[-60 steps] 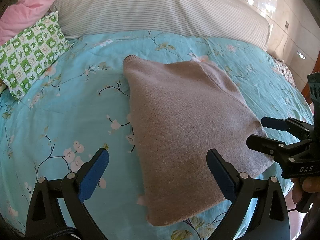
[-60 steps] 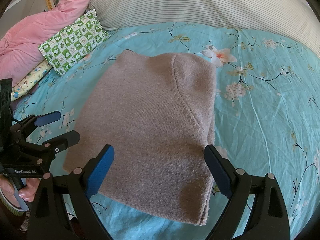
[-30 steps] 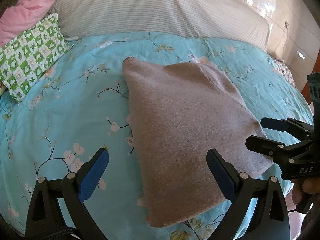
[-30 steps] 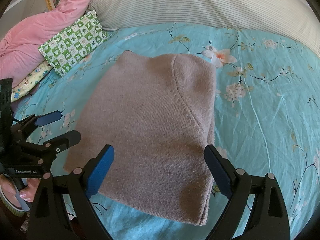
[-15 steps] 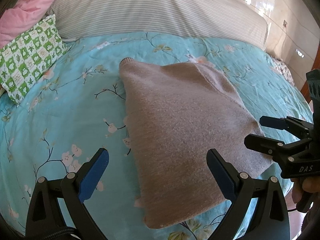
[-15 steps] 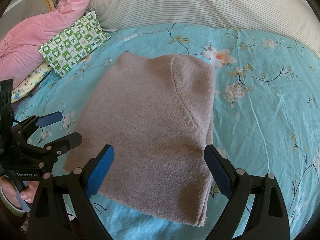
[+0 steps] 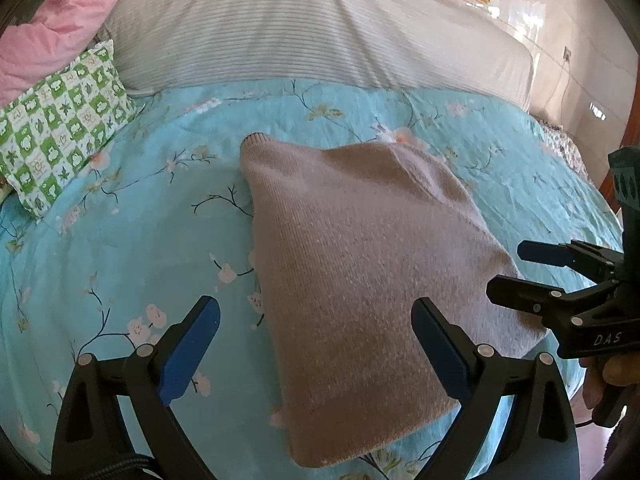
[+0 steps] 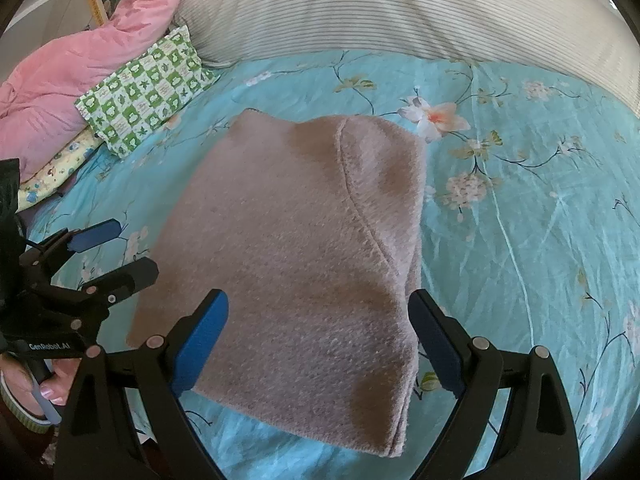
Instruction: Fold small clothes
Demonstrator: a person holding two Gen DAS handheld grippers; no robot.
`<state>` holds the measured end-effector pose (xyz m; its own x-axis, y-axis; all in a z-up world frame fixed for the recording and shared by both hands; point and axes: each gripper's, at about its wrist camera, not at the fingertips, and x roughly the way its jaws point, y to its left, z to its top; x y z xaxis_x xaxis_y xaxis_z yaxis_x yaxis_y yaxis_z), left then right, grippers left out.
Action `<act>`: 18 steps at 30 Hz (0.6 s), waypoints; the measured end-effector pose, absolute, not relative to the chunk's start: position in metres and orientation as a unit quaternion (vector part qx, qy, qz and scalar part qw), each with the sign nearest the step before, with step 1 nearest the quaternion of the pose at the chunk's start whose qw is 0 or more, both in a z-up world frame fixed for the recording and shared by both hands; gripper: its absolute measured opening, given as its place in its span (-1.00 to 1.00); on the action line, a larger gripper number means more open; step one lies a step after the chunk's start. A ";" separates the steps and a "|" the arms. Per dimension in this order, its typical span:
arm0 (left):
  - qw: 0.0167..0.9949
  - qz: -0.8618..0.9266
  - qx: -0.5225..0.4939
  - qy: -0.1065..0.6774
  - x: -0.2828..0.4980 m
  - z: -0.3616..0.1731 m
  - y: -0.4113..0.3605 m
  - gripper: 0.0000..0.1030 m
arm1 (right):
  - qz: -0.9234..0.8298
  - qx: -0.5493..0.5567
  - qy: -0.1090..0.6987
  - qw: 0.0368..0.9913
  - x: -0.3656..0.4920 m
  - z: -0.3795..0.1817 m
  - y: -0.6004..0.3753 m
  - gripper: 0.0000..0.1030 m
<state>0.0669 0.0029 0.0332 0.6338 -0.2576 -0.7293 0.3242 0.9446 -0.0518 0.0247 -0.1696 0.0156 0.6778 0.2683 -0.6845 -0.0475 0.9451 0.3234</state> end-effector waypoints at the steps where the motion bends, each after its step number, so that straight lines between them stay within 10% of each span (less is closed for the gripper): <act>1: 0.902 -0.163 0.040 0.398 0.068 0.033 0.004 0.88 | 0.086 0.142 0.391 0.905 0.025 0.016 -0.170 0.78; 18: 0.898 -0.148 0.033 0.413 0.075 0.030 0.011 0.88 | 0.087 0.144 0.390 0.905 0.023 0.013 -0.175 0.78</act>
